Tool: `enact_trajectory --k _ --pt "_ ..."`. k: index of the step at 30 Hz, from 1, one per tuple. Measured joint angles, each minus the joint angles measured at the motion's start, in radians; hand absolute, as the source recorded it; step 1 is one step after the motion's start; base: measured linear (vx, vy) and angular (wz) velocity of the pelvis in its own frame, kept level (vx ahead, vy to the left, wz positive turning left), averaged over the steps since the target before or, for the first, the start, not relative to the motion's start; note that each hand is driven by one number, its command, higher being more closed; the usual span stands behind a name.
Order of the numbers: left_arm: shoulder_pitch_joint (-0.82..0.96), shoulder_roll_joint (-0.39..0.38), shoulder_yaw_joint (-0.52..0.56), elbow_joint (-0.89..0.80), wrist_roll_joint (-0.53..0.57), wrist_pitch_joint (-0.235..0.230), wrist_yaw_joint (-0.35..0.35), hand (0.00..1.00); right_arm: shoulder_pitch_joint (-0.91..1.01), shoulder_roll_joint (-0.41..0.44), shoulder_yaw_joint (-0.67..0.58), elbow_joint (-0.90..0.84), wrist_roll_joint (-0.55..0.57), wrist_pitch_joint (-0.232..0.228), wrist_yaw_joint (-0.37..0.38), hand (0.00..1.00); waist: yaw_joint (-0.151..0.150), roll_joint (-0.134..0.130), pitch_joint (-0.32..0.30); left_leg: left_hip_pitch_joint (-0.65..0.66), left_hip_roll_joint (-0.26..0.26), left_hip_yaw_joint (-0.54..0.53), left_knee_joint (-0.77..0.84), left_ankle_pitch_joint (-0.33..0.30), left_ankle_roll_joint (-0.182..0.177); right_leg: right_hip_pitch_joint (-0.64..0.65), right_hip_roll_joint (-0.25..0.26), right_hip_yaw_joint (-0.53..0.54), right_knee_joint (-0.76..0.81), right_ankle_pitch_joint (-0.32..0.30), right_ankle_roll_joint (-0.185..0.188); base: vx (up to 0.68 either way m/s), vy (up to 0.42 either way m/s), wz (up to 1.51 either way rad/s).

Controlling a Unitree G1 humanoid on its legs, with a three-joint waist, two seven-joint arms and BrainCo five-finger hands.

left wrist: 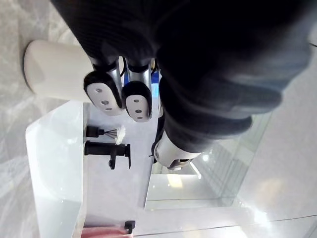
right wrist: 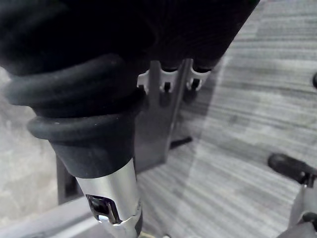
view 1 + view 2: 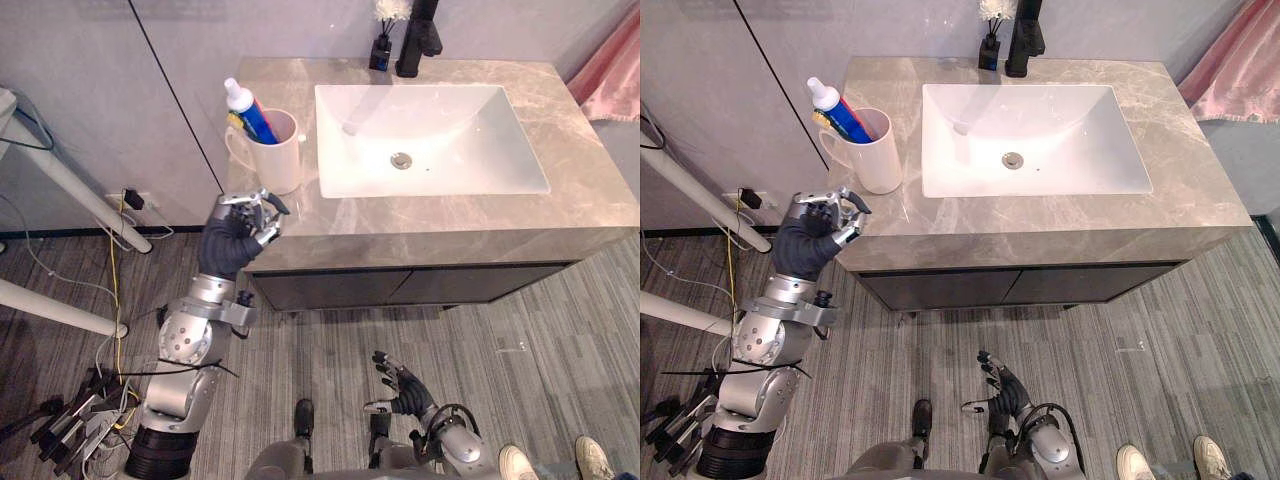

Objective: Organize washtable

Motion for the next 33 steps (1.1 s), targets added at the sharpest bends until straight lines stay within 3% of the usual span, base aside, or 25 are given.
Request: enact_trajectory --k 8,18,33 --pt "-0.049 0.039 -0.084 0.153 0.105 0.053 -0.021 1.0 0.008 0.0 -0.002 -0.017 0.0 0.001 0.0 0.0 -0.009 -0.022 -0.012 -0.035 0.004 0.031 0.03 -0.012 -0.001 -0.035 0.0 0.039 -0.003 0.009 0.008 0.03 -0.004 -0.11" --pt "-0.143 0.062 -0.094 0.313 0.178 0.071 -0.022 1.0 0.02 -0.001 -0.048 -0.071 0.0 0.003 -0.002 0.0 -0.028 -0.04 -0.007 -0.074 0.02 0.074 0.099 -0.056 -0.004 -0.064 0.01 0.085 -0.002 0.019 0.005 0.0 -0.009 -0.15" --pt "-0.181 0.097 -0.09 0.352 0.185 0.068 -0.023 1.0 0.023 -0.017 -0.073 -0.078 0.0 0.003 0.001 0.0 -0.023 -0.061 0.009 -0.079 0.026 0.079 0.111 -0.064 -0.012 -0.068 0.016 0.089 -0.002 0.018 -0.004 -0.02 -0.007 -0.02"
